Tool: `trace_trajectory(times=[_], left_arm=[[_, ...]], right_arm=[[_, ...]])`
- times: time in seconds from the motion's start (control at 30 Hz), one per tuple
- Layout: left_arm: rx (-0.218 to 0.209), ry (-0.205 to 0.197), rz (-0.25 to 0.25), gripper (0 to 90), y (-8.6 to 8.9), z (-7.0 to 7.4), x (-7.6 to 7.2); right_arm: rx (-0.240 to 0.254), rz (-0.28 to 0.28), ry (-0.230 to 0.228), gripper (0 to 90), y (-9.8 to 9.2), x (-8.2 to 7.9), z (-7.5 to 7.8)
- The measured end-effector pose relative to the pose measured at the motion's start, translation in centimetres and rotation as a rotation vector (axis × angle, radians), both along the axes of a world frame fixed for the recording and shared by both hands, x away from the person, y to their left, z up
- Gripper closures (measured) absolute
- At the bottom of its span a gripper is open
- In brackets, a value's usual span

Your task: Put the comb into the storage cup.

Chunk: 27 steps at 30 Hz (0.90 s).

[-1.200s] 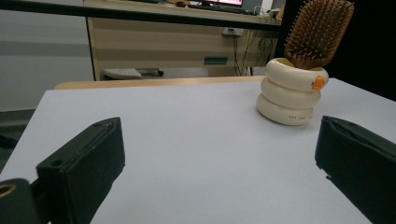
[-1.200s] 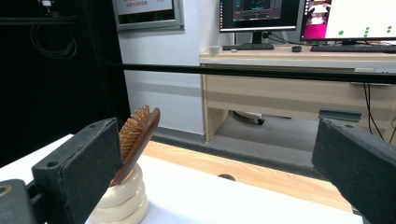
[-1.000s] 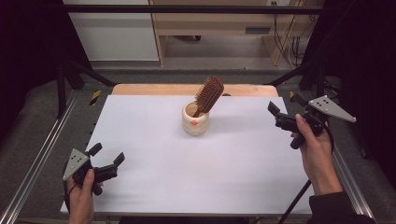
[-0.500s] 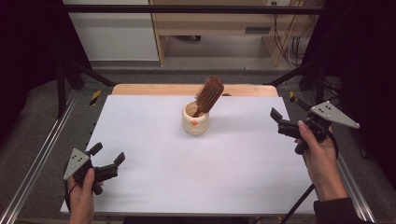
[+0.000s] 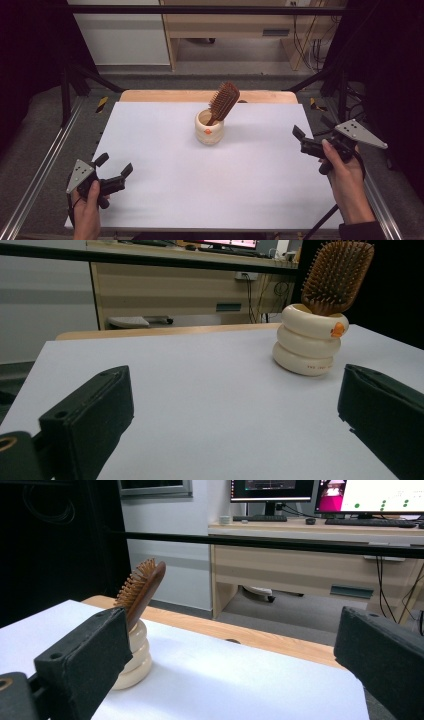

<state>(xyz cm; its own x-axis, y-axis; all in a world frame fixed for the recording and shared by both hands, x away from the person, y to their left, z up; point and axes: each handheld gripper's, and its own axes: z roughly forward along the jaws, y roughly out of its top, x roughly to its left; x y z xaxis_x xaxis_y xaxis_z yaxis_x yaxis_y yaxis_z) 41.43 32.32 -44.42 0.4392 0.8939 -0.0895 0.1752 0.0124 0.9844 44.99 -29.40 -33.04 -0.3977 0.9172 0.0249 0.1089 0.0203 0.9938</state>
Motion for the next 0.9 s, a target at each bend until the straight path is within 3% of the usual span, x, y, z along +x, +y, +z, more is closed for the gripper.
trace_trajectory(times=[0.9], left_arm=[[-0.024, -0.01, 0.011, 1.6, 0.5, 0.1, -0.1]], right_arm=[[0.03, -0.003, 0.036, 2.0, -0.4, -2.1, -3.3]])
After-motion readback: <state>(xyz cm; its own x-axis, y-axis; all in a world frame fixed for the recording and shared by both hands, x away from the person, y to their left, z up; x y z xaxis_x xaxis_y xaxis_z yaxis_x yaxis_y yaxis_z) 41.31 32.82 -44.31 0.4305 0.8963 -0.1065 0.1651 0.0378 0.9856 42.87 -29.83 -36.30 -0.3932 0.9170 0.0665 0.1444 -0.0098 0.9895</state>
